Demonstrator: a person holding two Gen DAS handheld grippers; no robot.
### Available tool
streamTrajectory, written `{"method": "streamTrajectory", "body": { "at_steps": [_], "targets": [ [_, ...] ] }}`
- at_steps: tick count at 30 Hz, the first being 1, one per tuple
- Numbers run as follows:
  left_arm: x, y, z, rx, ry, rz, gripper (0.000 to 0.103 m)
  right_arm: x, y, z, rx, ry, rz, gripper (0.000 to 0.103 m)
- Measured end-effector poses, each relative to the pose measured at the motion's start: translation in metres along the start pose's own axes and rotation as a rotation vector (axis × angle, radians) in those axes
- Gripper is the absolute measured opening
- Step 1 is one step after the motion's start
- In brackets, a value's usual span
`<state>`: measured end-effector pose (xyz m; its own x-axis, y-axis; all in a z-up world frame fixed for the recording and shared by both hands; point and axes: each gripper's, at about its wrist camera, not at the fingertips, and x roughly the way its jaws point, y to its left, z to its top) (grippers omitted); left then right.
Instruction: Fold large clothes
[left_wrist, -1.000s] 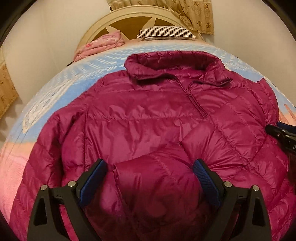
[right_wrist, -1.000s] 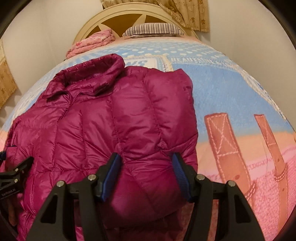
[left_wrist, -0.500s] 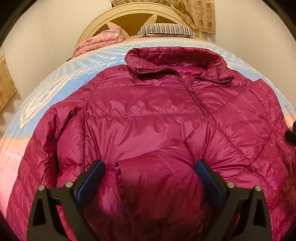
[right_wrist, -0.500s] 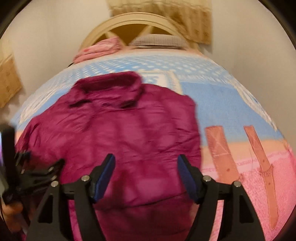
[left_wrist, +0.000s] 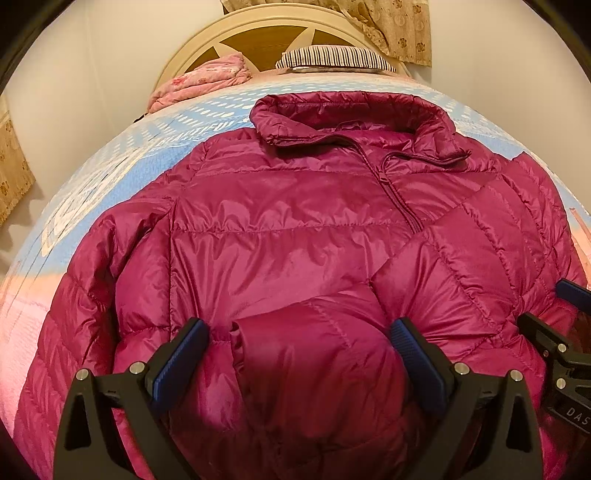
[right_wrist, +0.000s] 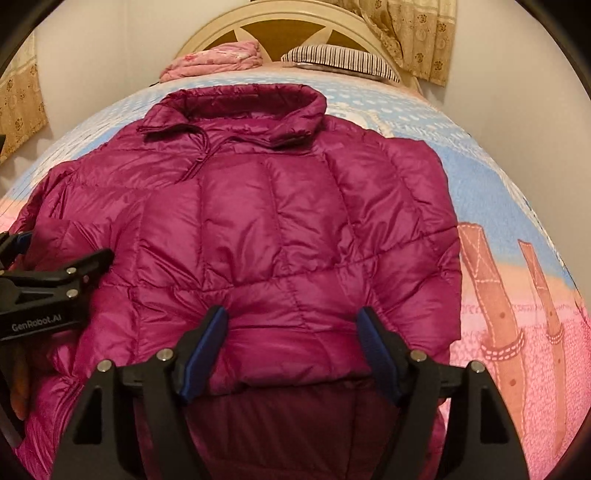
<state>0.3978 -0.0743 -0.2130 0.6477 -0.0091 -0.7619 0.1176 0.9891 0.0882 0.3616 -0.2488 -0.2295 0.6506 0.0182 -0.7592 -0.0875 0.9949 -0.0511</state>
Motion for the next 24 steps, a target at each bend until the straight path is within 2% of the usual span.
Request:
{"method": "streamTrajectory", "body": {
  "at_steps": [10,13,16,19,24],
  "targets": [
    [-0.010,0.006,0.002,-0.017,0.003,0.017,0.100,0.003,0.004,0.000,-0.007,-0.006,-0.026,0.079],
    [-0.022,0.013,0.000,-0.018,-0.003,0.016,0.100,0.003,0.004,0.000,-0.007,-0.008,-0.029,0.079],
    [-0.046,0.029,-0.002,-0.020,-0.042,0.033,0.100,0.003,0.003,0.000,-0.005,-0.008,-0.027,0.080],
    [-0.068,0.049,-0.006,-0.004,-0.083,0.088,0.100,0.003,0.003,0.000,-0.003,-0.008,-0.025,0.080],
    [-0.101,0.108,-0.024,-0.019,-0.133,0.202,0.100,0.003,0.002,0.000,-0.001,-0.010,-0.025,0.080]
  ]
}}
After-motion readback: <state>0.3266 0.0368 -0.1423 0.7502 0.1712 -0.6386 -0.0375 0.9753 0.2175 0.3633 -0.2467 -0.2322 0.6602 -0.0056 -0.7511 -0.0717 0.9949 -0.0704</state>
